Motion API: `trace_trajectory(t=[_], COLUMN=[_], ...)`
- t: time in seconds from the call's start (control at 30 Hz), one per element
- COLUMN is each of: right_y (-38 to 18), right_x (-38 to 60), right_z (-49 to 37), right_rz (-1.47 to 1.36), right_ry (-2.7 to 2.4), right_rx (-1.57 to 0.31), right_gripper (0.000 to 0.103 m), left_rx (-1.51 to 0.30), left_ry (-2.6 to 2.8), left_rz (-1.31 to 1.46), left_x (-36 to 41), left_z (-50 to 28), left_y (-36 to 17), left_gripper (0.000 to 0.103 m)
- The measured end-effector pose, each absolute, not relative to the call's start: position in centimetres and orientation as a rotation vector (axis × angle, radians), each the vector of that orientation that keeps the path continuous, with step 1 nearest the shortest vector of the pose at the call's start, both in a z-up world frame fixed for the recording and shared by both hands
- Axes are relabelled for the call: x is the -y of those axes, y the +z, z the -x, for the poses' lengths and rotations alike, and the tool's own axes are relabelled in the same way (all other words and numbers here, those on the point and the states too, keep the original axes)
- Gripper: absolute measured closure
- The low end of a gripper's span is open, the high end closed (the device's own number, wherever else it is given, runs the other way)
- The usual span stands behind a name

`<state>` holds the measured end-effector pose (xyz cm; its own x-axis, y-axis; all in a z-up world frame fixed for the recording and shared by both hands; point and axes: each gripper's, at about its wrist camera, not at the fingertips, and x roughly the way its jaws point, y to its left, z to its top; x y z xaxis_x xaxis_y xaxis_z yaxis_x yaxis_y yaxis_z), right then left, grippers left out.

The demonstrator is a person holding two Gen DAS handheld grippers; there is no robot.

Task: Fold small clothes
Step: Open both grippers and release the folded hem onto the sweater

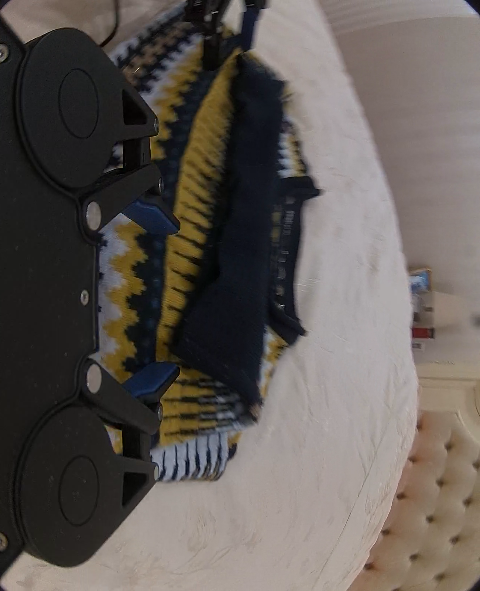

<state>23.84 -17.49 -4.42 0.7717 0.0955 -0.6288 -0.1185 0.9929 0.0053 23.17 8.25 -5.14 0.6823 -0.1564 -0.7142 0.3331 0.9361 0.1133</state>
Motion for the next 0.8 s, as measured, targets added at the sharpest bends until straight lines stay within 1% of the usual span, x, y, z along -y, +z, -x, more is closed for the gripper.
trace_trajectory(t=[0.2, 0.37, 0.47, 0.63, 0.8], right_y=[-4.5, -3.9, -3.2, -2.6, -1.8], right_x=[17.4, 18.1, 19.1, 21.5, 23.4], right_z=[-27.2, -30.4, -31.8, -32.3, -31.9], right_rz=[0.046, 0.003, -0.060, -0.250, -0.377], right_ry=[0.088, 0.047, 0.003, -0.047, -0.100], right_rx=[-0.717, -0.728, -0.723, -0.678, -0.630], right_gripper=[0.024, 0.023, 0.023, 0.023, 0.023], left_rx=[-0.836, -0.841, -0.839, -0.834, -0.823], left_ry=[-0.241, -0.197, -0.153, -0.109, -0.077], left_rz=[-0.189, -0.133, -0.087, -0.018, -0.014], left_x=[-8.5, -9.0, -9.8, -11.4, -12.0], left_z=[-27.6, -30.5, -32.0, -33.7, -34.1], left_y=[-5.6, -5.1, -4.7, -3.9, -3.3], left_gripper=[0.025, 0.025, 0.025, 0.025, 0.025])
